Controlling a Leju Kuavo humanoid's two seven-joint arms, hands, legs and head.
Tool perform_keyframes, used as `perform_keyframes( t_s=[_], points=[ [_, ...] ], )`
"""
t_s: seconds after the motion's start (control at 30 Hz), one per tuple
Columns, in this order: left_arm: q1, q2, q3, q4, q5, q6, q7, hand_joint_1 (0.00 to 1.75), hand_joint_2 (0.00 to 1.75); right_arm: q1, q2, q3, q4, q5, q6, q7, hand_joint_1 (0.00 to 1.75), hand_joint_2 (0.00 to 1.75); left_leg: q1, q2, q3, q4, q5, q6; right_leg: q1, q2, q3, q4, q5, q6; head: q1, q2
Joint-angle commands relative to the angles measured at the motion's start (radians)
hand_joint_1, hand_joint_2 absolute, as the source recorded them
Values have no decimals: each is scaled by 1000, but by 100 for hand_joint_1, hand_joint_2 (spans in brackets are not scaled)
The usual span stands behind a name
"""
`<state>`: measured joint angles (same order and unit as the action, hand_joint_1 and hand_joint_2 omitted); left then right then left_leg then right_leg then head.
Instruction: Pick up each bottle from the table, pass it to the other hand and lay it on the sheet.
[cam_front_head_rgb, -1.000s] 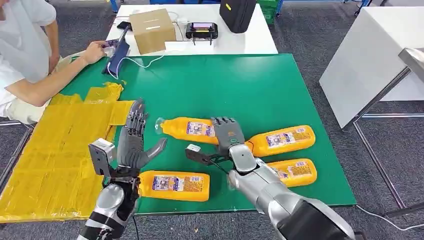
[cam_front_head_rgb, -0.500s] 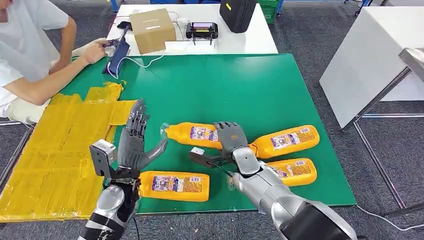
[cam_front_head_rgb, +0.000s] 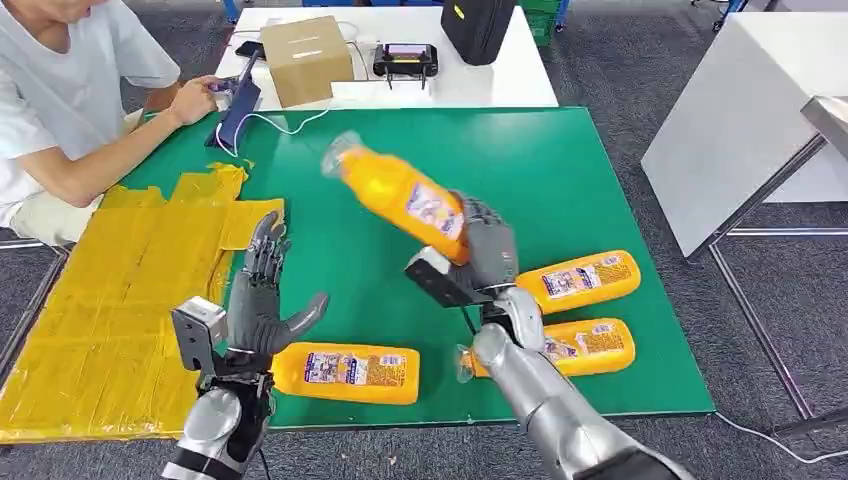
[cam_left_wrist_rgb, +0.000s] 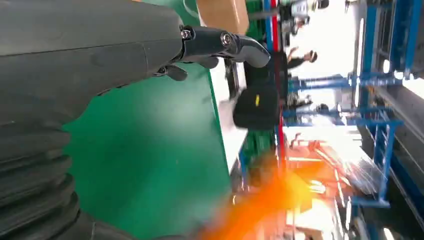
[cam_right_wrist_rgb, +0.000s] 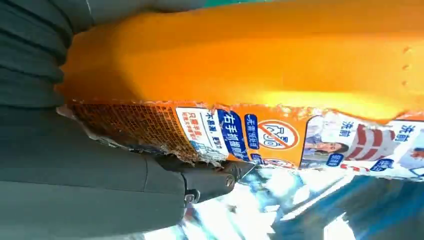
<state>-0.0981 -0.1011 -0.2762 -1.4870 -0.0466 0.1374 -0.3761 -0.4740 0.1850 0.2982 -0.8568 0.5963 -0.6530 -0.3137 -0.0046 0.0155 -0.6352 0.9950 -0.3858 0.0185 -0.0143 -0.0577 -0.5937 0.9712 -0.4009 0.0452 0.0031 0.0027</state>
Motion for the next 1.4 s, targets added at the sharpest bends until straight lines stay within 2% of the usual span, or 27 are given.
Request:
perform_keyframes(
  t_s=[0.03,0.13,0.27,0.33,0.4,0.47,0.5,0.57,0.6,0.63,0.8,1.4],
  points=[
    [84,40,19,-100,-47,14,-11,0,175,379,-23,-122,-760,-184,12,-96,175,175,2,-6,5,2,-5,-2,1,1,7,0,-6,-2,1,0],
    [88,42,24,-108,-48,16,-10,0,175,384,-24,-119,-772,-184,6,-94,175,175,1,-3,1,1,-5,-2,0,3,1,1,-4,-2,0,0],
    [85,43,29,-106,-52,16,-9,0,175,357,-28,-92,-726,-207,45,-80,175,175,1,-2,3,1,-6,-3,0,5,3,0,-4,-3,0,0],
    [83,46,28,-107,-55,15,-8,0,175,337,-32,-49,-685,-265,148,-57,175,175,1,-1,2,0,-4,-3,0,5,1,-1,-2,-3,0,0],
    [77,53,25,-107,-54,9,-6,0,175,285,-65,58,-587,-301,356,2,175,175,2,1,4,1,-6,-4,1,9,3,0,-2,-4,0,0],
    [66,58,23,-99,-47,-1,-8,0,175,234,-68,136,-482,-312,482,21,175,175,2,3,5,0,-5,-4,1,9,3,-1,-1,-4,0,0],
    [53,59,16,-91,-39,-15,-12,0,175,192,-64,201,-391,-284,534,27,175,175,1,4,2,-1,-3,-3,1,8,0,-1,0,-3,0,0],
    [33,57,3,-81,-30,-32,-15,0,175,130,-42,290,-261,-254,600,39,175,175,2,8,6,-1,-5,-4,1,14,3,-1,0,-5,0,0],
    [21,57,-9,-73,-27,-39,-17,0,175,103,-28,311,-195,-292,669,54,175,175,2,7,3,-1,-3,-4,1,11,1,-2,1,-4,0,0],
    [11,54,-16,-68,-27,-42,-17,0,175,89,-17,324,-164,-298,686,59,175,175,2,7,5,-1,-4,-4,2,11,2,-1,1,-5,0,0],
    [-7,61,-68,-74,-9,-59,-33,0,175,-4,8,392,-20,-297,696,65,175,175,3,4,3,-1,-2,-4,2,7,2,-1,0,-5,0,0],
    [-8,66,-94,-76,-7,-66,-42,0,175,-12,13,431,-20,-267,676,84,175,175,3,2,2,-1,-1,-4,2,5,1,0,0,-5,0,0]
  ],
)
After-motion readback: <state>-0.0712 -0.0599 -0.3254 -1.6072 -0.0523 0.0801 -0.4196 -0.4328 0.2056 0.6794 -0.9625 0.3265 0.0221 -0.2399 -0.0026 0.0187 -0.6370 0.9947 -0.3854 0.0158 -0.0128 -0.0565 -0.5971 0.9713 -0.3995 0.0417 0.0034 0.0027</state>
